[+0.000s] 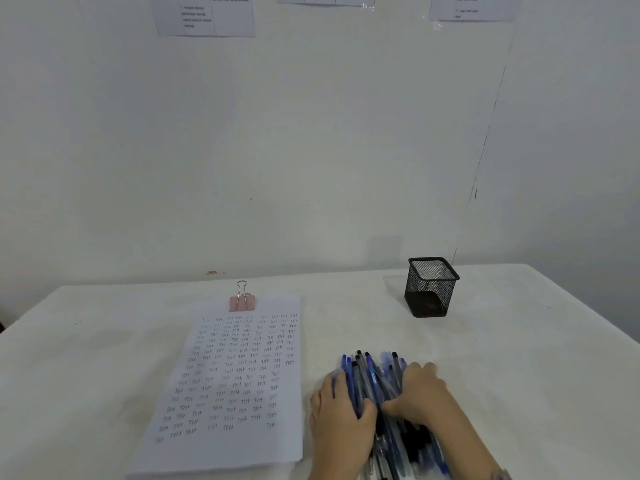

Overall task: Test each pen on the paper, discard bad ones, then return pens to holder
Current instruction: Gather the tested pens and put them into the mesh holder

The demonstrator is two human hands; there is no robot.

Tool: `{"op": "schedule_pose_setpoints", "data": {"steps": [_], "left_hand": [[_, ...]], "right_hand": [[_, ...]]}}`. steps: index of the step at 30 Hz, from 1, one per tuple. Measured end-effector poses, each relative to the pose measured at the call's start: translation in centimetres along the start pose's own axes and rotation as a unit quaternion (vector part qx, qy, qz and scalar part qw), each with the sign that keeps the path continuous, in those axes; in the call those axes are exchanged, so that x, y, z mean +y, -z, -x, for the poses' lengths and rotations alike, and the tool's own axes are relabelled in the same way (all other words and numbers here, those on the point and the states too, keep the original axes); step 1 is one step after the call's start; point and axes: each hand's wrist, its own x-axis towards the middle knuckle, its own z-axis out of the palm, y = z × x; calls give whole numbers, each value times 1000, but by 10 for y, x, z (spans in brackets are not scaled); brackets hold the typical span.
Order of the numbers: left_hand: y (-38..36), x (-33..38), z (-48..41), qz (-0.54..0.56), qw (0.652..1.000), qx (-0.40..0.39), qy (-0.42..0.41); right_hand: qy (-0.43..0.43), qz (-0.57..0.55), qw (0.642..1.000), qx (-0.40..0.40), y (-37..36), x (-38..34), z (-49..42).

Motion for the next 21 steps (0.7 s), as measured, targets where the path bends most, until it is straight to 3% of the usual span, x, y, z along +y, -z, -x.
{"op": "schedule_pose_setpoints", "data": {"steps": [21], "left_hand": [[-12,-1,-2,-3,1000,15,-8]], "right_hand": [[35,35,997,57,-8,5,6]]}}
